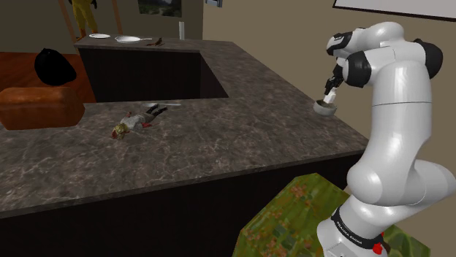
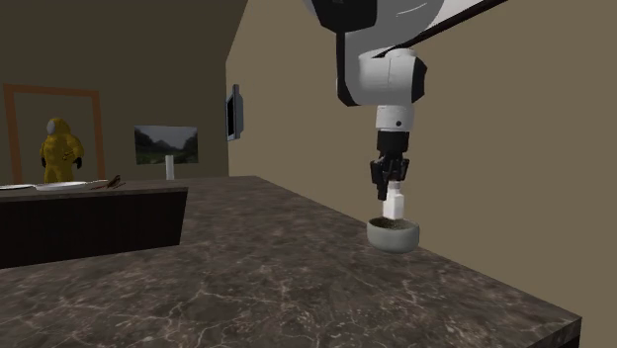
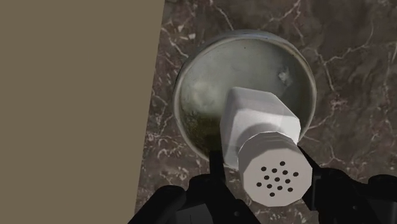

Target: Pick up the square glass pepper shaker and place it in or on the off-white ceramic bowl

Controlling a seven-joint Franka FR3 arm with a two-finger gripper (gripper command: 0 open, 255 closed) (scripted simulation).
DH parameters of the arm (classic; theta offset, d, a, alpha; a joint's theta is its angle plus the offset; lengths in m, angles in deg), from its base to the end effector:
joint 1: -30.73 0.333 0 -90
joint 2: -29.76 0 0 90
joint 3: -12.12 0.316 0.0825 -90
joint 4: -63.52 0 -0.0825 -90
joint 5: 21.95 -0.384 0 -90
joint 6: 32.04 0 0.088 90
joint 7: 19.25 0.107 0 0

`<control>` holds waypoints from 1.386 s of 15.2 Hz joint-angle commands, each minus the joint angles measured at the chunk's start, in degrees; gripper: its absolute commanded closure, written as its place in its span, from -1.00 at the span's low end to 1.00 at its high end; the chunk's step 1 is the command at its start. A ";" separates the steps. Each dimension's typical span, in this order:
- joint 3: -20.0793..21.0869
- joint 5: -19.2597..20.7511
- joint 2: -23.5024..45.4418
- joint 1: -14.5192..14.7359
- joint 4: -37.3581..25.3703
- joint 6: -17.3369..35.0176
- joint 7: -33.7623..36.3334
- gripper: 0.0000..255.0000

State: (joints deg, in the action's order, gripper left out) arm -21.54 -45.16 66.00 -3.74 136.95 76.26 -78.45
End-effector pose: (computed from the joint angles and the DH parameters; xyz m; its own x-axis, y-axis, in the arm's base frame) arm 0.3889 -0.6132 0.4299 0.9828 -0.1617 0.0888 -0.1652 -0.9857 0.0341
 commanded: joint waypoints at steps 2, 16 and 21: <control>0.13 -0.22 0.41 -0.05 0.44 0.81 -0.20 1.00; -0.27 0.40 -0.57 -0.33 -1.92 -2.33 0.31 -1.00; -0.52 0.81 -1.17 -0.77 -4.50 -5.34 0.75 -1.00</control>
State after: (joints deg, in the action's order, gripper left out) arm -22.04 -44.38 64.86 -4.51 132.54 71.07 -77.74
